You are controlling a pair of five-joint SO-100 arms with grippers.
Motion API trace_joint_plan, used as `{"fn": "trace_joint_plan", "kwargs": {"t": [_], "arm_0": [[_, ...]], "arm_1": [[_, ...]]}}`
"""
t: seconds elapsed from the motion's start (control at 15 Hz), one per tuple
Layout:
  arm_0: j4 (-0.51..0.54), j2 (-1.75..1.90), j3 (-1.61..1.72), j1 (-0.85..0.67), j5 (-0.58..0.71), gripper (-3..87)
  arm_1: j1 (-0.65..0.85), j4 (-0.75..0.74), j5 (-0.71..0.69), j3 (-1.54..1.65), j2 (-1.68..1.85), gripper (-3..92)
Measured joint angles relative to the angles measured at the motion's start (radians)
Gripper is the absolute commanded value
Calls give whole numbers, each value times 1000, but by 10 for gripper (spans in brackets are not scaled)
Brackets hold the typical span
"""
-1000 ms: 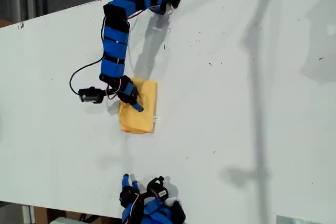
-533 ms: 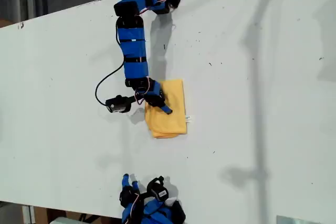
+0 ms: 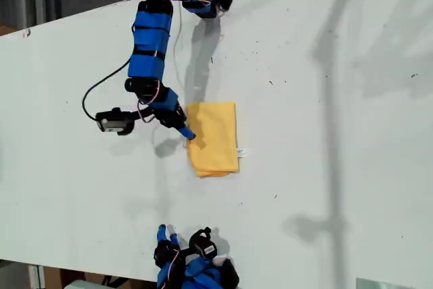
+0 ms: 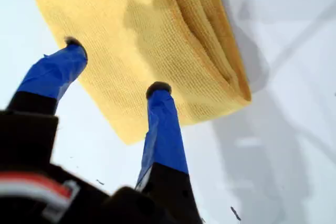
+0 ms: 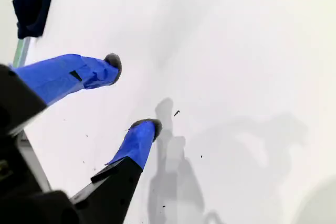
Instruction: Grasp corners of a square towel and fold twice.
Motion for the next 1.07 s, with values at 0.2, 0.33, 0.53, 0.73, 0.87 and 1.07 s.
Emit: {"fn": "trace_joint_plan", "kwargs": {"t": [0.2,0.33,0.53,0.73,0.87,1.07], "arm_0": [[0,6,0,-2,17,191],[0,6,0,-11,29,190],[0,6,0,-11,58,189],[0,6,0,-11,60,189],[0,11,11,-5,31,184],[8,11,28,92,-207,65]], "arm_1": [[216,26,-21,288,546,164],[347,-6,17,713,1063,143],[373,-2,78,1186,1707,122],[371,29,110,1433,1965,120],[394,35,126,1525,1976,120],[396,44,210,1628,1976,120]]}}
